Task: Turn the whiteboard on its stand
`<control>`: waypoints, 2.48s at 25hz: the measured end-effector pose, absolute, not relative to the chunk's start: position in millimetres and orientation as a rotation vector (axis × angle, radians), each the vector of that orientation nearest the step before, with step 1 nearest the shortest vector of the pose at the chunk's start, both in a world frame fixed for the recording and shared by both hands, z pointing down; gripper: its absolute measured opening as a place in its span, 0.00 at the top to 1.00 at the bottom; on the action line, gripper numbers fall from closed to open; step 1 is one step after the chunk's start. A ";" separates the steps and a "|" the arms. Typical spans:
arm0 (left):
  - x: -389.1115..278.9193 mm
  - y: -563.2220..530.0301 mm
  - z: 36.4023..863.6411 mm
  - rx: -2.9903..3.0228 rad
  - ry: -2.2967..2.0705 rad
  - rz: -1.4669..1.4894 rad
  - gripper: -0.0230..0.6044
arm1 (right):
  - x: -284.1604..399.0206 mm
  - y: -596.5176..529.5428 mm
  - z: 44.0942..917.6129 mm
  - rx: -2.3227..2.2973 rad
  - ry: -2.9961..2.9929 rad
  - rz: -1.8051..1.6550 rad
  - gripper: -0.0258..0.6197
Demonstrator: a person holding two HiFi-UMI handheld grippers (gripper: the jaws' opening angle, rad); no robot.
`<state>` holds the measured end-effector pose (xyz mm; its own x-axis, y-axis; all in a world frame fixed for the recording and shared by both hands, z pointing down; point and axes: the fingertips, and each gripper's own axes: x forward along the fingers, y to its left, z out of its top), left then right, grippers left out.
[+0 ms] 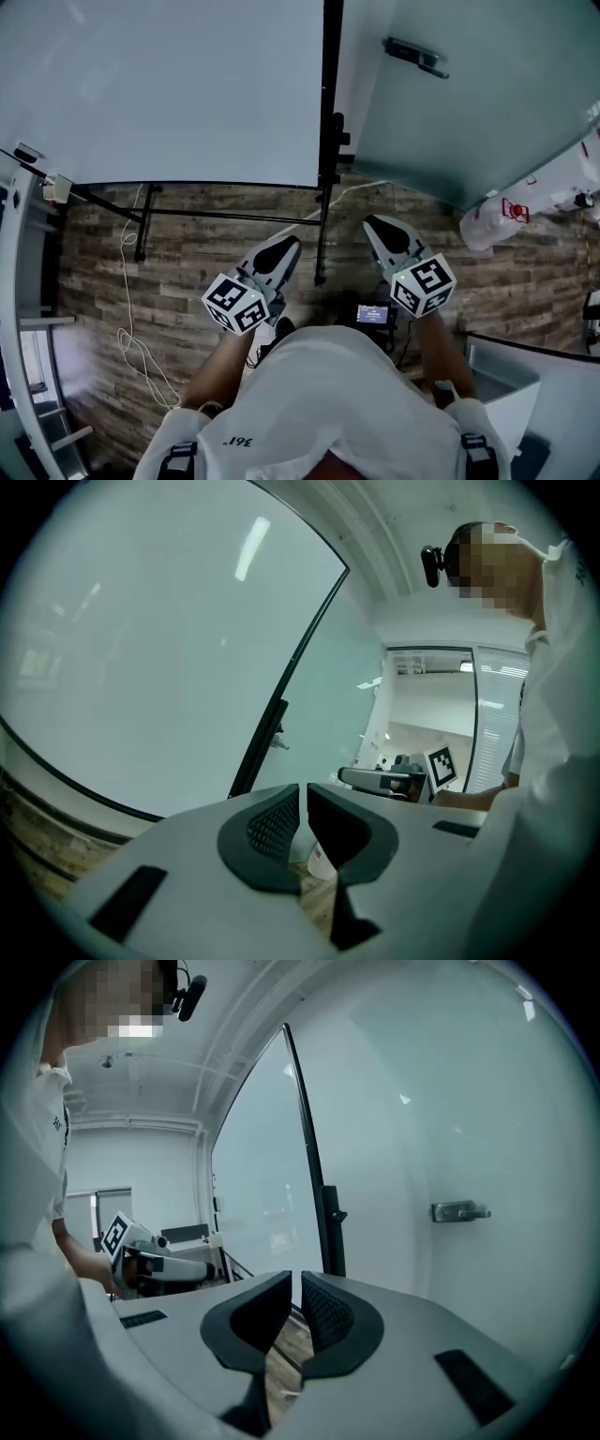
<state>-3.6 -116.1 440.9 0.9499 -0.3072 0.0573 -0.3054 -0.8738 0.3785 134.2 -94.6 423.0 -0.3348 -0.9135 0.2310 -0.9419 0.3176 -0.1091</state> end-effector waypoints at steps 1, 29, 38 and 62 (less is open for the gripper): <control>4.4 -119.2 440.5 2.713 -0.461 -0.004 0.94 | 141.1 -100.0 421.7 1.711 -2.452 0.327 0.91; 62.2 -184.9 431.0 2.808 -0.574 0.070 0.81 | 147.5 -217.7 378.4 1.531 -2.572 0.136 0.64; 68.5 -200.1 433.9 2.842 -0.538 0.090 0.78 | 151.9 -230.7 382.6 1.580 -2.520 0.119 0.59; 114.8 -251.0 422.3 2.816 -1.006 0.116 0.59 | 116.0 -290.4 394.6 1.043 -2.642 0.047 0.62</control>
